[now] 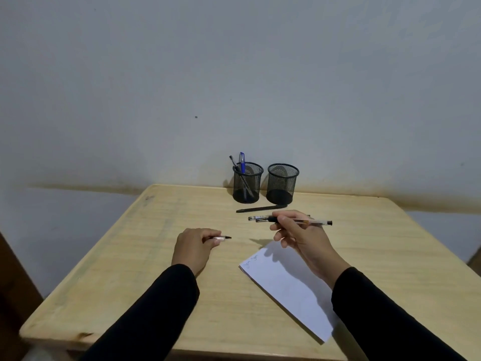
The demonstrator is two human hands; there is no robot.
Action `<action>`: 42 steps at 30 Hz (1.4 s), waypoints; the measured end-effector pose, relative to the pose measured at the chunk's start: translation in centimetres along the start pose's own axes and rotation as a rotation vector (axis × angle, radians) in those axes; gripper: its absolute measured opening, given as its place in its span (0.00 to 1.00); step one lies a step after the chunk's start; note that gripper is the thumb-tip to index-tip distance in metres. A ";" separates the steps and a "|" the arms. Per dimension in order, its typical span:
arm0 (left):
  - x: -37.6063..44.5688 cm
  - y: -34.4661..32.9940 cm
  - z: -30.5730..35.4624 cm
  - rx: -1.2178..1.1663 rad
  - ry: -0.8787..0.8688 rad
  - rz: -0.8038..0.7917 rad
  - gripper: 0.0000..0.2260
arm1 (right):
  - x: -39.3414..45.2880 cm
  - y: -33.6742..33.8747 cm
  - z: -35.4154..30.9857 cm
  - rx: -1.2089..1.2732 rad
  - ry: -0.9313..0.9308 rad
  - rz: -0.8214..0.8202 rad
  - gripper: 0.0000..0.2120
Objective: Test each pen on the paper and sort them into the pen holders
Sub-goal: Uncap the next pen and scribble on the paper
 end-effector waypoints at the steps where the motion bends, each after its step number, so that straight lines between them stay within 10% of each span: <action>1: -0.1 0.1 0.0 -0.001 0.000 -0.001 0.11 | 0.0 0.1 0.1 -0.048 0.007 0.017 0.05; 42: -5.5 -4.6 5.9 0.116 -0.261 -0.134 0.18 | 0.8 -0.7 3.7 -0.682 0.155 0.132 0.07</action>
Point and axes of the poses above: each hand's wrist, its own x-axis towards the middle knuckle, its own y-axis out of the back of the hand, z = x × y, the point moved 7 cm from there along x, towards the middle knuckle, and after that the axes turned 11 degrees about -y, right-handed, at the moved point
